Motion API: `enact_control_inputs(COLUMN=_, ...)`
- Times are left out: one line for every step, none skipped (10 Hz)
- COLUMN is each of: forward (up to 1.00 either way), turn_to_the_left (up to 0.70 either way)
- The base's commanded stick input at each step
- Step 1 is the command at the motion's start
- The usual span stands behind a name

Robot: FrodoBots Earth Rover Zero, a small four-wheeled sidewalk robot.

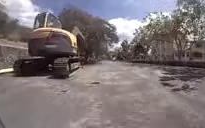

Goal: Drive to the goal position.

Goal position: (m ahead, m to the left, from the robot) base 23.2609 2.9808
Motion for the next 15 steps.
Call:
enact_control_inputs(forward=0.85, turn_to_the_left=0.01)
enact_control_inputs(forward=0.85, turn_to_the_left=0.01)
enact_control_inputs(forward=0.85, turn_to_the_left=0.01)
enact_control_inputs(forward=0.85, turn_to_the_left=0.01)
enact_control_inputs(forward=0.85, turn_to_the_left=-0.05)
enact_control_inputs(forward=0.85, turn_to_the_left=-0.11)
enact_control_inputs(forward=0.85, turn_to_the_left=0.01)
enact_control_inputs(forward=0.85, turn_to_the_left=0.01)
enact_control_inputs(forward=0.85, turn_to_the_left=0.01)
enact_control_inputs(forward=0.85, turn_to_the_left=0.01)
enact_control_inputs(forward=0.85, turn_to_the_left=0.01)
enact_control_inputs(forward=0.85, turn_to_the_left=0.01)
enact_control_inputs(forward=0.85, turn_to_the_left=0.01)
enact_control_inputs(forward=0.85, turn_to_the_left=0.01)
enact_control_inputs(forward=0.85, turn_to_the_left=0.01)
